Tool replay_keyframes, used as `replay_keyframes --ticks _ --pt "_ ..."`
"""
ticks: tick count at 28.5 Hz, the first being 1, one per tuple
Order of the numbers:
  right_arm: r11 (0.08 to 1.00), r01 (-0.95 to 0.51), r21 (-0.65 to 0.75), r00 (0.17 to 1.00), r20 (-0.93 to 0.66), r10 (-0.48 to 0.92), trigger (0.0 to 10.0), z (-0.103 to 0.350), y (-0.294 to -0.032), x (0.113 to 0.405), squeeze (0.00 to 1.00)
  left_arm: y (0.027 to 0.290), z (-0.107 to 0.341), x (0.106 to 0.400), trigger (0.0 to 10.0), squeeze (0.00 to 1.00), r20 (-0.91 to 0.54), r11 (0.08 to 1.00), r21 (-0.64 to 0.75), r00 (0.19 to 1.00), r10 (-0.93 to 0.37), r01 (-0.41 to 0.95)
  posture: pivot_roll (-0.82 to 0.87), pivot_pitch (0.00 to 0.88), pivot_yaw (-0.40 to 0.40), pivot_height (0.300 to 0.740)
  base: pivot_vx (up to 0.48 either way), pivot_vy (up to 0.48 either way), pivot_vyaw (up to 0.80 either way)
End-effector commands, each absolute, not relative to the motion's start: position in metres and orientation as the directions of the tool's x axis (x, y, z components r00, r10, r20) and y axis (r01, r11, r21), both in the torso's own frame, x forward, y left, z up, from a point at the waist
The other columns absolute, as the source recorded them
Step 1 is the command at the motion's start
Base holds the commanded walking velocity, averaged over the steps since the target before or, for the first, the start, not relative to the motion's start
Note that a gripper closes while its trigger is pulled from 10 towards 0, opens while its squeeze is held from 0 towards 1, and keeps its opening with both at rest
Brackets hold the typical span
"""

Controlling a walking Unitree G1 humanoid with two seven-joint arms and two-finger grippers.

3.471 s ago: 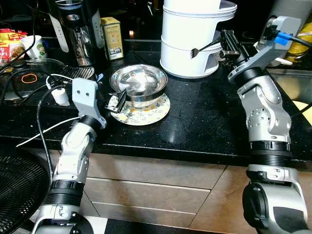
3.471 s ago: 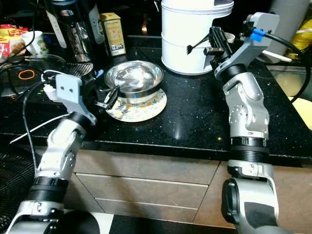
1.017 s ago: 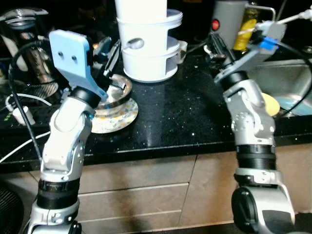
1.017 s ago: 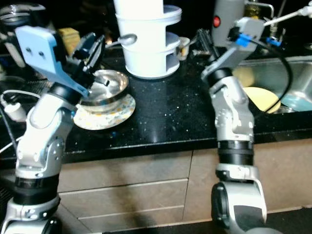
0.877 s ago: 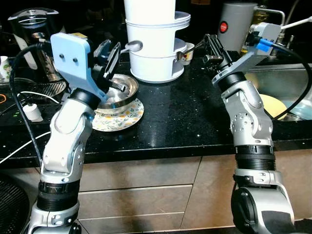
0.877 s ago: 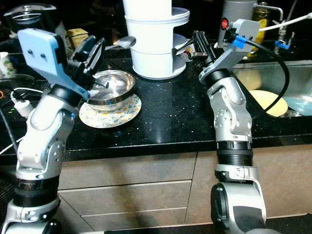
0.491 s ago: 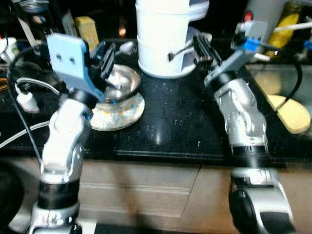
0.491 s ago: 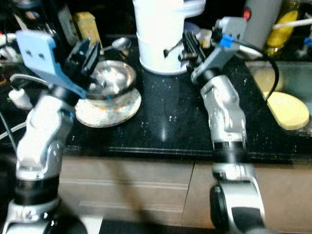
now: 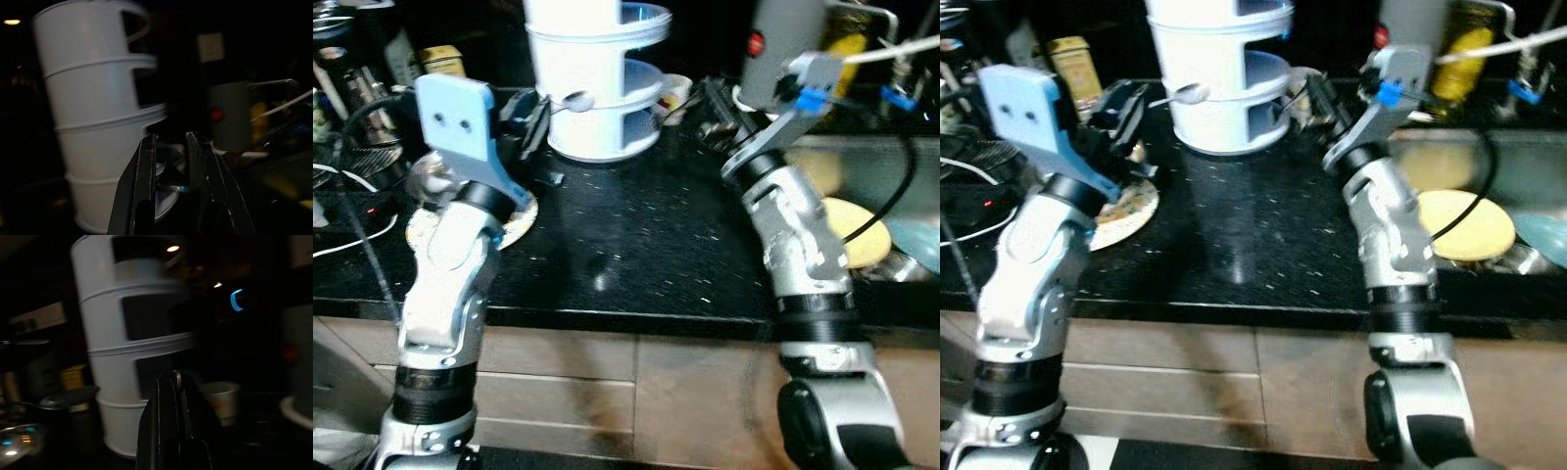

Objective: Kitchen organization

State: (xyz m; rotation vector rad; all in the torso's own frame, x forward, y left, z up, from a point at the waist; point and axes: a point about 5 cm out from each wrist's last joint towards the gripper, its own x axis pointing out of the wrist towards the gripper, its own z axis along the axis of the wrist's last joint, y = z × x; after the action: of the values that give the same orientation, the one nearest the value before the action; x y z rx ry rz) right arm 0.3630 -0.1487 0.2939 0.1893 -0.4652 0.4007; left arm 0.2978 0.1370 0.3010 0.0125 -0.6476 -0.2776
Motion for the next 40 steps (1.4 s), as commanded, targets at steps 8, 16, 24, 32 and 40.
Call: replay_keyframes --ticks 8,16,24,32,40 --pt "0.898 -0.436 0.062 0.803 0.477 0.357 10.0 0.297 -0.139 0.362 0.0 0.14 0.298 0.298 10.0 0.0 0.587 0.967 0.083 0.772 -0.244 0.243 0.02 0.0 -0.003 0.74 0.0 -0.43 0.0" --pt "0.914 -0.405 0.021 0.822 0.447 0.354 10.0 0.292 -0.139 0.364 0.0 0.14 0.296 0.299 10.0 0.0 0.581 0.966 0.081 0.776 -0.245 0.244 0.02 0.0 -0.001 0.74 0.0 -0.421 0.0" --pt "0.924 -0.382 -0.024 0.837 0.415 0.356 10.0 0.287 -0.138 0.366 0.0 0.14 0.296 0.299 10.0 0.0 0.581 0.965 0.066 0.777 -0.243 0.253 0.02 0.0 0.001 0.74 0.0 -0.206 0.0" --pt "0.939 -0.332 -0.09 0.869 0.357 0.342 10.0 0.28 -0.137 0.37 0.0 0.139 0.295 0.299 10.0 0.0 0.576 0.964 0.065 0.779 -0.247 0.258 0.02 0.0 -0.001 0.74 0.0 0.0 0.0" --pt "0.947 -0.24 -0.215 0.959 0.099 0.265 10.0 0.247 -0.14 0.384 0.0 0.133 0.284 0.302 10.0 0.0 0.537 0.953 0.048 0.797 -0.276 0.298 0.02 0.0 -0.002 0.74 0.0 0.0 0.0"
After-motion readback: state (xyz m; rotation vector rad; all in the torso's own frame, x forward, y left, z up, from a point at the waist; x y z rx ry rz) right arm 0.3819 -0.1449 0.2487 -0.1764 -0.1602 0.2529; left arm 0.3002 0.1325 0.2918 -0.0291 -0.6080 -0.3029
